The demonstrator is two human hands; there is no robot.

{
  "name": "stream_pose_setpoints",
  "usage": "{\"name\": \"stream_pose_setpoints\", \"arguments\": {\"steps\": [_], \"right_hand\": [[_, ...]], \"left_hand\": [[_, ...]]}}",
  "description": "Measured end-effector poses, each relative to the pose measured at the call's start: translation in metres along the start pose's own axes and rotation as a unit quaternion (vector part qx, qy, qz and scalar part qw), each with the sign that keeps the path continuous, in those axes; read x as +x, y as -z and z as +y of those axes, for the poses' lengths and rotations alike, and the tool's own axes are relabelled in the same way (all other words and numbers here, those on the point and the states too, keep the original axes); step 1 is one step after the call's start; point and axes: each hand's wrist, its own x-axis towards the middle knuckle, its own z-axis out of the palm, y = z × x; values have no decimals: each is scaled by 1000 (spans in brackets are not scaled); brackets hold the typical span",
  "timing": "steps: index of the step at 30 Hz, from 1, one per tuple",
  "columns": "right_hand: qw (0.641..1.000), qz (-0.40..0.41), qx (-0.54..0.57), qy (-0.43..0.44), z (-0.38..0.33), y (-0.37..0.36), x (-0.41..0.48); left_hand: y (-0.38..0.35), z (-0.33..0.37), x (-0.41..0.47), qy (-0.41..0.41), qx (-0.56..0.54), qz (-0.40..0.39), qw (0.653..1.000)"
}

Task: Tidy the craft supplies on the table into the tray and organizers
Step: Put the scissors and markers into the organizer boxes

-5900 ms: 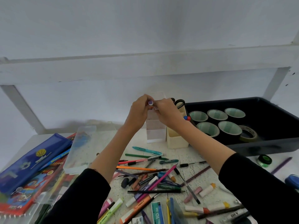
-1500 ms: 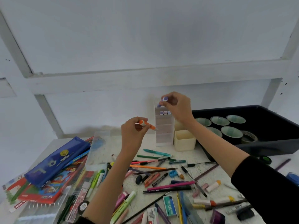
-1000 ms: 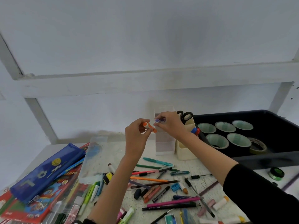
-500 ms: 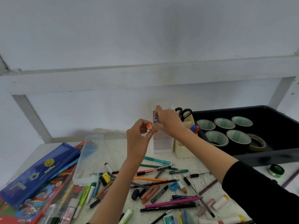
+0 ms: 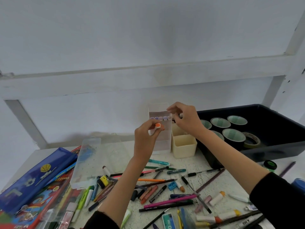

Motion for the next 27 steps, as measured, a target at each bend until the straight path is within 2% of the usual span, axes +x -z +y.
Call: {"name": "stream_pose_setpoints", "arguments": {"steps": [7,12,16,22,27], "right_hand": [[996,0,40,-77,9,0,-23],[985,5,79,-155,22,3,-30],[963,-30,150,-220,35,2,-31],[959,-73,172,-212,30,-10,-28],[950,-62,204,-227,26,-14,-30]], "left_hand": [[-42,-27,5,25,18,-93,995],[-52,-44,11,53,54,-121,990],[-57,-49,15,49,65,-136,987],[-61,-57,16,82,33,-149,985],[-53,-51,18,61,54,-185,979]]}}
